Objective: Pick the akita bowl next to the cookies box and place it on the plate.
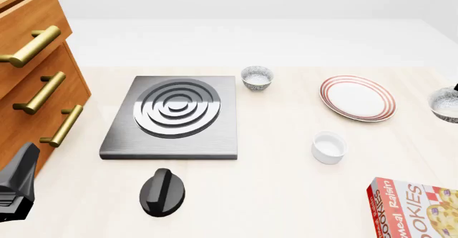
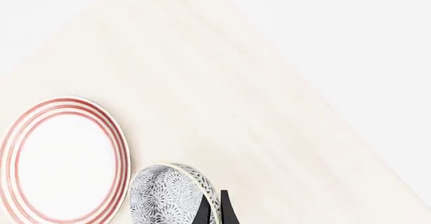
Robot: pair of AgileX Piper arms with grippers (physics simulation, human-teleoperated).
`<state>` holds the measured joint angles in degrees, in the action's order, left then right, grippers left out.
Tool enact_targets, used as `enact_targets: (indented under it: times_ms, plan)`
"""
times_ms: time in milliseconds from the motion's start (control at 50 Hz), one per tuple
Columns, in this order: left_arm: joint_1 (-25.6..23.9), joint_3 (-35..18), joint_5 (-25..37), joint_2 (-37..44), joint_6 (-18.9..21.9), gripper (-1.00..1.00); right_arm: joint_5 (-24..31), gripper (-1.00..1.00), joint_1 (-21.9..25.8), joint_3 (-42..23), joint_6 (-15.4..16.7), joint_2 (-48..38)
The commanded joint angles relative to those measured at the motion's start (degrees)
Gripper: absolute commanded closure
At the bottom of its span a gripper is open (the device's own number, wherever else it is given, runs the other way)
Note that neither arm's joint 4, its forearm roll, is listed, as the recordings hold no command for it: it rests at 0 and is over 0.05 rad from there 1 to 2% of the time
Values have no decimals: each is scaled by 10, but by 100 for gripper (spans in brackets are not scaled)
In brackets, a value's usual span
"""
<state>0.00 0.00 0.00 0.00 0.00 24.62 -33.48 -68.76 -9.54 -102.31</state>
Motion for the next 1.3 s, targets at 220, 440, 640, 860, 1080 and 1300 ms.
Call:
enact_targets:
  times_ms: [220, 440, 640, 860, 1080, 1300]
  plan:
    - [0, 0, 0, 0, 0, -100, 17, 100, 76, -24, -93, -21]
    - [0, 0, 0, 0, 0, -100, 30, 100, 91, -53, -112, -39]
    - [0, 0, 0, 0, 0, -100, 39, 100, 122, -99, -151, -68]
    - [0, 0, 0, 0, 0, -100, 12, 100, 147, -111, -184, -101]
    - [0, 0, 0, 0, 0, -100, -25, 100, 178, -125, -212, -124]
    - [0, 0, 0, 0, 0, -100, -60, 100, 200, -129, -239, -140]
